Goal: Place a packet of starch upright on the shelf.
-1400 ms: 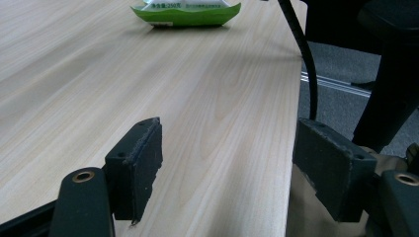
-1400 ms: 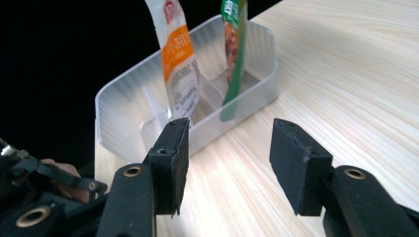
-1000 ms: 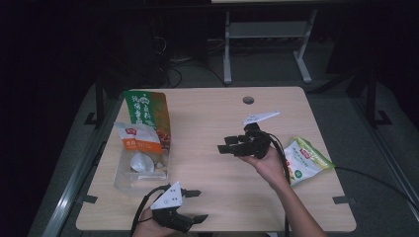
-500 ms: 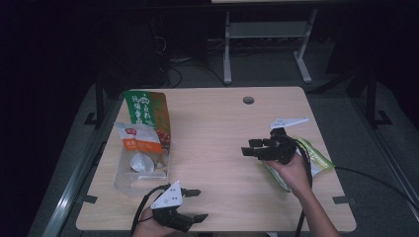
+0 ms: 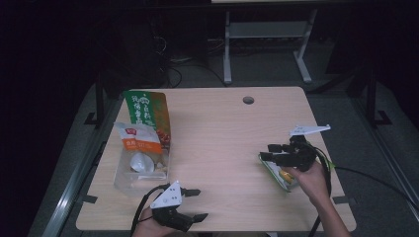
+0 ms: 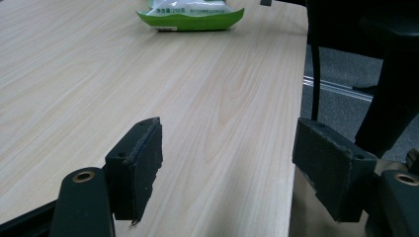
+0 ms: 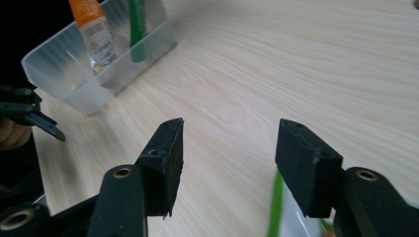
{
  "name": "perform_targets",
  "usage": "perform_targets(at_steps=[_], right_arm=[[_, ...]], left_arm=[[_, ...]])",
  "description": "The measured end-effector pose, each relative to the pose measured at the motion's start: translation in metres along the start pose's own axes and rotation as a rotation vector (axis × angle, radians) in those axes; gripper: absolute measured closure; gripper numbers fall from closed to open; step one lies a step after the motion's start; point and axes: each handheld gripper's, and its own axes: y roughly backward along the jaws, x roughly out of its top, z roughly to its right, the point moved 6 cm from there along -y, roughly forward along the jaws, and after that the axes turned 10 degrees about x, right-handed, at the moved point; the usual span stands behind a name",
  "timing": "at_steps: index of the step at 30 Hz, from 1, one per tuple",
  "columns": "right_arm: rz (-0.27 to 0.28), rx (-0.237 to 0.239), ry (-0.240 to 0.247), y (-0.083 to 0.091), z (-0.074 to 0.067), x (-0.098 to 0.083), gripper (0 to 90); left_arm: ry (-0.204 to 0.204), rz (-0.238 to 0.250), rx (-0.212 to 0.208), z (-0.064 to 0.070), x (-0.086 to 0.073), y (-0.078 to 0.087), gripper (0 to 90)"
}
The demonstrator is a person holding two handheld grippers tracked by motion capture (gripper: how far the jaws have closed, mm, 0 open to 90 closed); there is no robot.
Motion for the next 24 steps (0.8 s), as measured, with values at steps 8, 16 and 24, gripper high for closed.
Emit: perform_targets(at_steps=[8,16,24], right_arm=[[0.006,-0.077,-0.036,0.029,0.014,-0.021,44.1],[0.027,-0.139,-0.082,0.055,0.027,-0.044,44.1],[0.022,-0.199,-0.105,0.072,0.036,-0.063,44.1]], left_arm=[[-0.004,-0.003,-0.003,0.001,0.000,-0.001,27.2],[-0.002,-0.005,-0.005,0.002,0.000,-0.003,27.2],[-0.005,-0.007,-0.006,0.002,0.000,-0.003,27.2]])
